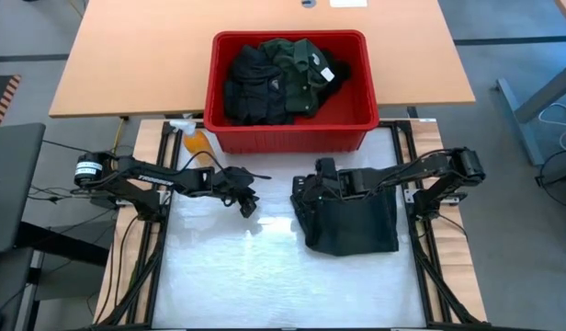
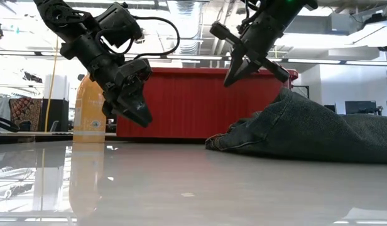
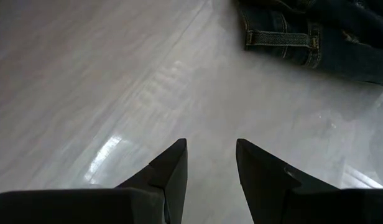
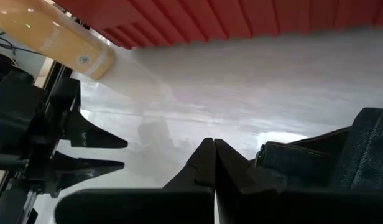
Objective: Fold laundry
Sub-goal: Remove the black shorts from the red bin
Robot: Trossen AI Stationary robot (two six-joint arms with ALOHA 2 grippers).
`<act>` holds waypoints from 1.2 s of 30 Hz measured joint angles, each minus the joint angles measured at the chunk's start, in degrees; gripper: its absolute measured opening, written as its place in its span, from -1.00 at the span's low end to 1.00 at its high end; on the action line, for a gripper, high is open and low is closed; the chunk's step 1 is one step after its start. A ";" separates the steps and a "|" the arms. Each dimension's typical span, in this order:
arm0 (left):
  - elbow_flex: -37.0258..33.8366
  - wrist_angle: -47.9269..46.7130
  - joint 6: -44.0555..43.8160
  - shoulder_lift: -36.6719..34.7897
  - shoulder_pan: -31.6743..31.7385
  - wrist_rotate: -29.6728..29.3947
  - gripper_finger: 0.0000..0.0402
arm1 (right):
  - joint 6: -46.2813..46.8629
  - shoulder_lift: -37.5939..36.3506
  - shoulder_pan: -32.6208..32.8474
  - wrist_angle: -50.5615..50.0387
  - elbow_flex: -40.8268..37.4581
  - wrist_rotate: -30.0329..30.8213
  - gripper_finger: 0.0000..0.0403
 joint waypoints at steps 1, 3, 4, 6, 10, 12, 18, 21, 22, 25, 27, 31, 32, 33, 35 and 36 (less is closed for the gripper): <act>0.00 0.00 0.00 0.00 0.00 0.00 -0.38 | 0.02 0.00 0.00 -0.01 0.00 -0.21 -0.91; 0.00 0.00 0.00 0.00 0.00 0.00 -0.38 | 0.01 0.00 0.00 0.00 0.00 -0.30 -0.91; 0.00 0.00 0.00 0.00 0.00 0.00 -0.38 | 0.02 0.00 0.00 0.01 0.00 -0.31 -0.91; 0.00 0.00 0.01 0.00 0.00 0.00 -0.38 | 0.02 0.00 0.00 -0.01 0.00 -0.37 -0.91; 0.00 0.00 0.00 0.00 0.00 0.00 -0.38 | 0.48 0.00 0.00 0.01 0.00 -0.50 -0.91; 0.00 0.00 0.00 0.00 0.00 0.00 -0.38 | 0.53 0.00 0.00 0.09 0.00 -0.52 -0.91; 0.00 0.00 0.00 0.00 0.00 0.00 -0.38 | 0.66 0.00 0.00 0.50 0.00 -0.63 -0.91; 0.02 0.00 0.00 0.00 -0.01 0.00 -0.38 | 0.62 0.00 0.00 0.47 0.00 -0.72 -0.91; 0.01 0.00 0.00 0.00 0.00 0.00 -0.38 | 0.39 0.00 0.00 0.48 0.00 -0.72 -0.91; 0.02 0.00 0.01 0.00 0.00 0.00 -0.38 | 0.18 0.00 0.00 0.47 0.00 -0.74 -0.91; 0.02 0.00 0.00 0.00 0.00 0.00 -0.38 | -0.07 0.00 0.00 0.45 0.00 -1.00 -0.91; 0.02 0.01 0.00 0.00 -0.01 0.00 -0.38 | -0.55 0.00 0.00 0.15 0.00 -2.06 -0.91; 0.02 0.00 0.01 0.00 -0.01 0.00 -0.38 | -0.65 0.00 0.00 0.04 0.00 -2.27 -0.91; 0.02 0.01 0.01 0.00 0.00 0.01 -0.38 | -0.98 0.00 0.00 0.04 0.00 -2.50 -0.91; 0.02 0.00 0.01 0.00 0.00 0.02 -0.38 | -4.60 0.00 0.00 0.59 0.00 -3.78 -0.91; 0.02 0.00 0.00 0.00 0.00 0.01 -0.38 | -6.98 0.00 0.00 1.39 0.00 -4.44 -0.91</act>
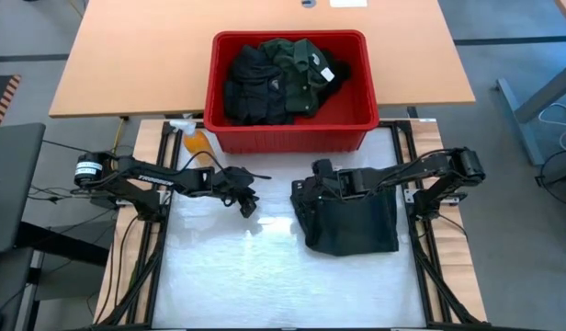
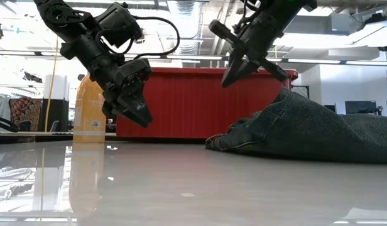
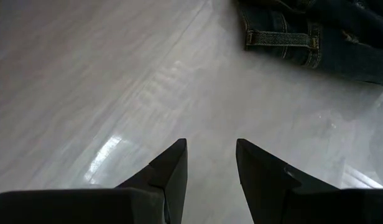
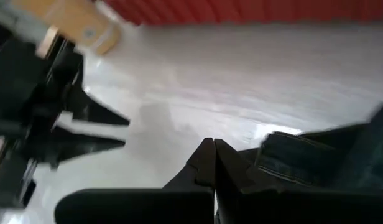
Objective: Fold laundry
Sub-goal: Remove the black shorts from the red bin
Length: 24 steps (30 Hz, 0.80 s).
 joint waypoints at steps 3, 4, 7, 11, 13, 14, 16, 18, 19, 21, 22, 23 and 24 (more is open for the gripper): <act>0.00 0.00 0.00 0.00 0.00 0.01 -0.38 | -5.00 0.00 -0.04 1.56 0.00 -1.71 -0.91; 0.00 0.00 0.00 0.00 0.00 0.01 -0.38 | -5.97 0.00 -0.04 1.97 0.00 -1.93 -0.91; 0.00 0.00 0.00 0.00 -0.01 0.01 -0.38 | -9.18 0.00 0.47 2.65 0.00 -1.97 -0.91; 0.00 0.00 0.00 0.00 0.00 -0.01 -0.38 | -12.80 -0.60 1.50 3.44 0.00 -1.96 -0.91; 0.00 0.02 0.00 0.00 0.00 0.01 -0.38 | -12.70 -1.26 1.77 3.46 0.04 -1.98 -0.91; 0.00 0.00 0.01 0.00 0.00 0.01 -0.38 | -12.67 -1.45 2.00 3.08 0.04 -1.96 -0.91; 0.00 0.00 0.00 0.00 0.00 0.01 -0.38 | -12.56 -1.55 2.19 3.35 0.07 -1.85 -0.91; 0.00 0.05 0.00 0.00 0.00 0.02 -0.38 | -12.56 -1.55 2.23 3.34 0.07 -1.78 -0.91; 0.02 0.06 0.01 0.00 -0.01 0.01 -0.38 | -12.54 -1.53 2.23 3.36 0.07 -1.82 -0.91; 0.02 0.00 0.00 0.00 0.00 0.01 -0.38 | -12.54 -1.55 2.23 3.59 0.07 -1.83 -0.91; 0.02 0.02 0.01 0.00 0.00 0.01 -0.38 | -12.52 -1.55 2.23 3.68 0.07 -1.81 -0.91; 0.02 0.01 0.00 0.00 0.00 0.01 -0.38 | -12.52 -1.55 2.23 3.74 0.07 -1.82 -0.91; 0.02 0.00 0.00 0.00 -0.02 0.01 -0.38 | -12.52 -1.55 2.23 3.78 0.07 -1.83 -0.91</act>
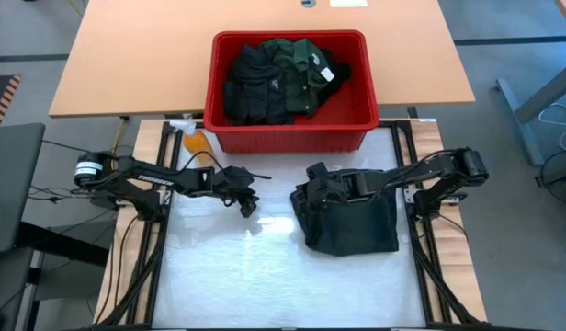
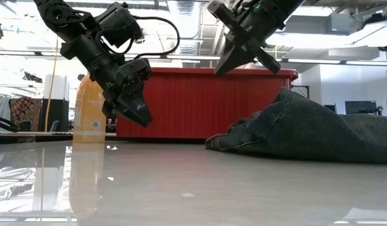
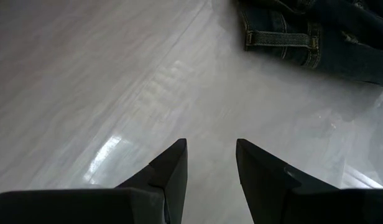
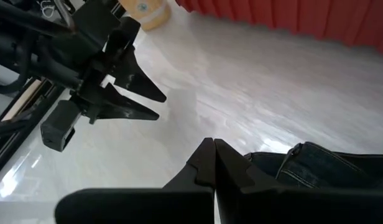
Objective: Fold laundry
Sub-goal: Remove the black shorts from the red bin
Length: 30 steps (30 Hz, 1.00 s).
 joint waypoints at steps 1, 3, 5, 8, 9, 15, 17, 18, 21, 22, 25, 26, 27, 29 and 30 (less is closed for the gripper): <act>0.00 0.01 0.00 0.00 0.01 0.00 -0.38 | 0.00 0.00 0.00 0.03 -0.02 0.00 -0.91; 0.00 0.02 0.02 0.00 0.00 0.00 -0.38 | 0.00 0.00 0.00 0.22 0.00 0.02 -0.91; 0.00 0.00 0.00 0.00 0.02 0.00 -0.38 | 0.04 0.00 0.00 0.18 -0.02 0.02 -0.91; 0.00 0.00 0.00 0.00 0.02 0.00 -0.38 | 0.13 0.00 0.00 0.21 -0.02 0.02 -0.91; 0.00 0.00 0.00 0.00 0.01 0.00 -0.38 | 0.17 0.00 0.00 0.22 -0.02 0.02 -0.91; 0.00 0.00 0.00 0.00 0.02 0.00 -0.38 | 0.15 0.00 0.00 0.59 -0.02 0.02 -0.91; 0.00 0.00 0.00 0.00 0.00 0.00 -0.38 | 0.15 0.01 0.00 0.56 -0.02 0.02 -0.91; 0.00 0.00 0.01 0.00 0.02 0.00 -0.38 | 0.15 0.00 0.00 0.55 -0.02 0.02 -0.91; 0.00 0.00 0.00 0.00 0.01 0.00 -0.38 | 0.15 0.00 0.00 0.57 -0.02 0.02 -0.91; 0.00 0.00 0.00 0.00 0.01 0.00 -0.38 | 0.13 0.01 0.00 0.60 -0.02 0.02 -0.91; 0.00 0.00 0.00 0.00 0.01 0.00 -0.38 | -0.87 0.00 0.00 1.01 0.22 0.26 -0.91; 0.00 0.00 0.00 0.00 -0.01 0.00 -0.38 | -1.95 0.02 0.00 0.99 0.60 0.74 -0.91; 0.00 0.00 0.00 0.00 0.01 0.00 -0.38 | -3.13 0.02 0.00 1.06 1.09 1.29 -0.91; 0.00 0.00 0.00 0.00 0.02 0.00 -0.38 | -5.83 0.02 -0.06 0.86 2.30 1.76 -0.91; 0.00 0.00 0.00 0.00 0.01 0.00 -0.38 | -7.07 0.02 -0.21 0.77 2.98 1.90 -0.91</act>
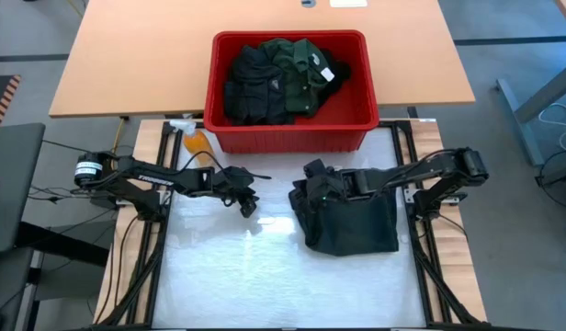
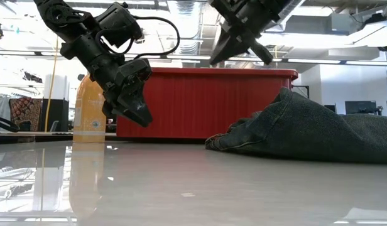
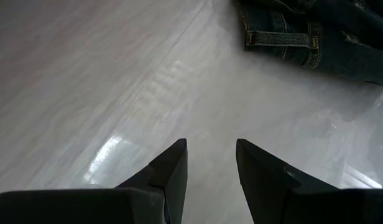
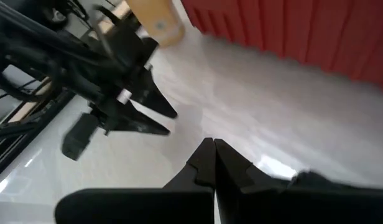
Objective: Fold laundry
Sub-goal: Remove the black shorts from the red bin
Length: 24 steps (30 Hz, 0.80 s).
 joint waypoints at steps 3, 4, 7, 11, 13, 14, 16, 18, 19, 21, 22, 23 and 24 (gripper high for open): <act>0.00 0.00 0.00 0.00 0.01 0.00 -0.38 | -3.47 0.00 -0.54 -0.33 1.57 0.01 -0.91; 0.00 0.00 0.00 0.00 0.01 -0.02 -0.38 | -4.39 0.00 -0.72 -0.31 1.98 0.01 -0.91; 0.00 0.00 0.00 0.00 0.01 -0.01 -0.38 | -5.41 0.00 -1.35 -0.29 2.96 0.01 -0.91; 0.00 0.00 0.00 0.00 0.01 -0.02 -0.38 | -6.34 0.00 -1.84 -0.33 3.76 0.01 -0.91; 0.00 0.00 0.00 0.00 0.01 -0.02 -0.38 | -7.32 0.00 -1.84 -0.15 4.06 0.02 -0.91; 0.00 0.00 0.00 0.00 0.01 0.00 -0.38 | -7.35 0.00 -1.82 -0.10 4.06 0.01 -0.91; 0.00 0.00 0.00 0.00 -0.01 -0.01 -0.38 | -7.38 0.00 -1.80 -0.14 4.04 0.01 -0.91; 0.00 0.00 0.00 0.00 0.01 0.00 -0.38 | -7.49 0.00 -1.70 -0.19 4.04 0.01 -0.91; 0.00 0.00 0.00 0.00 0.01 -0.02 -0.38 | -7.49 0.00 -1.67 -0.18 4.05 0.03 -0.91; 0.00 0.00 0.02 0.00 -0.01 0.00 -0.38 | -7.49 0.00 -1.67 -0.18 4.04 0.24 -0.91; 0.00 0.00 0.02 0.00 0.01 -0.02 -0.38 | -7.49 0.00 -1.67 -0.18 4.04 0.50 -0.91; 0.00 0.00 0.02 0.00 0.00 -0.01 -0.38 | -7.49 0.00 -1.67 -0.20 4.04 0.83 -0.91; 0.00 0.00 0.00 0.00 -0.01 0.00 -0.38 | -7.56 0.00 -1.67 -0.20 4.04 0.88 -0.91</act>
